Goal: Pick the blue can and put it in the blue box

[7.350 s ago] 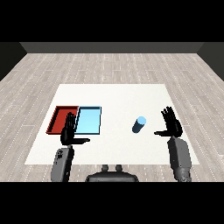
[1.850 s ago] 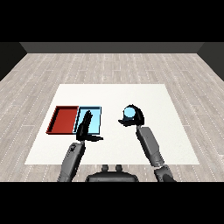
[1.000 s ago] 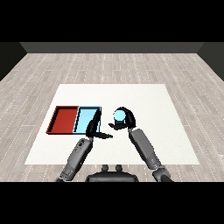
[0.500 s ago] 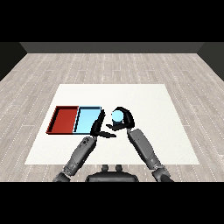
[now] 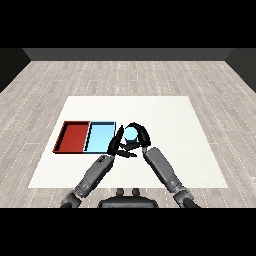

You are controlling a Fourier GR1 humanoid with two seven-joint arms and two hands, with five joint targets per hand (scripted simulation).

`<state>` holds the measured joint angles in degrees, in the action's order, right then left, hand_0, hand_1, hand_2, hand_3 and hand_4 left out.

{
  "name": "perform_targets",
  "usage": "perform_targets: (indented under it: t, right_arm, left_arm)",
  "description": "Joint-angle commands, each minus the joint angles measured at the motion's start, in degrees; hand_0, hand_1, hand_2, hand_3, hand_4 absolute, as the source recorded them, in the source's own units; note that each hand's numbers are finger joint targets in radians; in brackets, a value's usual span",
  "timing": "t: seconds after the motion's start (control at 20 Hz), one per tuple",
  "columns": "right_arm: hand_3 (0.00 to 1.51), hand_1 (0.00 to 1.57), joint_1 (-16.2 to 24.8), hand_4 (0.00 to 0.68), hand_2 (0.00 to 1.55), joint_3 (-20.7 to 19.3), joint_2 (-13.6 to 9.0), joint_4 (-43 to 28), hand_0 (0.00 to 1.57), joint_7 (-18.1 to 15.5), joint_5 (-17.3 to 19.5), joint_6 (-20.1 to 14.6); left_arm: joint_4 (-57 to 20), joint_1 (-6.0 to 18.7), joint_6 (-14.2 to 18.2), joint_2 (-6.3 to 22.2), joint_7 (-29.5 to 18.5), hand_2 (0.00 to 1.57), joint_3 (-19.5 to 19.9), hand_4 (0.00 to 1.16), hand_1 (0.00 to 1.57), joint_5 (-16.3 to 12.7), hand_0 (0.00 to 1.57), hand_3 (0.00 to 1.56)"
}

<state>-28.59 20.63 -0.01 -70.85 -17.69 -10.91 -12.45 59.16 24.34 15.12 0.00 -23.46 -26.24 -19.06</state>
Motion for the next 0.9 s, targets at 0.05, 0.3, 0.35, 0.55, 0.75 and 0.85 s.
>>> perform_targets:
  t: [0.05, 0.3, 0.35, 0.55, 0.75, 0.85]
  right_arm:
    - [1.39, 1.41, -0.3, 0.651, 1.43, 0.5, 0.0, -1.7, 1.41, 1.8, 1.1, 0.4]
    - [1.39, 1.43, 1.8, 0.616, 1.43, 6.2, 0.0, -7.6, 1.43, 4.7, -1.6, -3.4]
    - [1.4, 1.42, -2.8, 0.617, 1.44, 0.1, 0.0, 4.4, 1.42, -1.8, -1.6, 1.4]
    - [1.39, 1.39, -1.6, 0.62, 1.44, 8.8, 0.0, -2.1, 1.39, 2.4, -0.2, -6.6]
    - [1.4, 1.28, -2.5, 0.613, 1.42, 11.2, 0.0, -4.5, 1.28, 4.5, -2.1, -6.9]
    - [1.39, 1.42, -4.5, 0.604, 1.44, 11.8, 0.0, 2.5, 1.42, -1.0, -4.6, -7.4]
  left_arm:
    - [0.3, -1.6, -1.9, 0.0, -1.0, 0.0, 2.0, 0.0, 0.0, 2.1, 0.0, 0.0]
    - [-4.2, 2.2, -3.6, 0.0, -1.5, 0.0, 3.1, 0.0, 0.0, 2.2, 0.0, 0.0]
    - [-2.6, 1.4, 1.5, 0.0, -2.1, 0.0, -3.0, 0.0, 0.0, -1.2, 0.0, 0.0]
    - [6.5, -1.5, 0.9, 0.4, 1.7, 0.0, -1.7, 0.0, 0.0, 1.3, 0.0, 0.0]
    - [-1.6, 4.5, 10.6, 0.0, 3.3, 0.52, -4.7, 0.57, 0.27, 7.8, 0.27, 0.0]
    - [-3.7, 5.6, 12.5, 0.0, 4.2, 0.56, -5.9, 0.57, 0.41, 8.6, 0.41, 0.29]
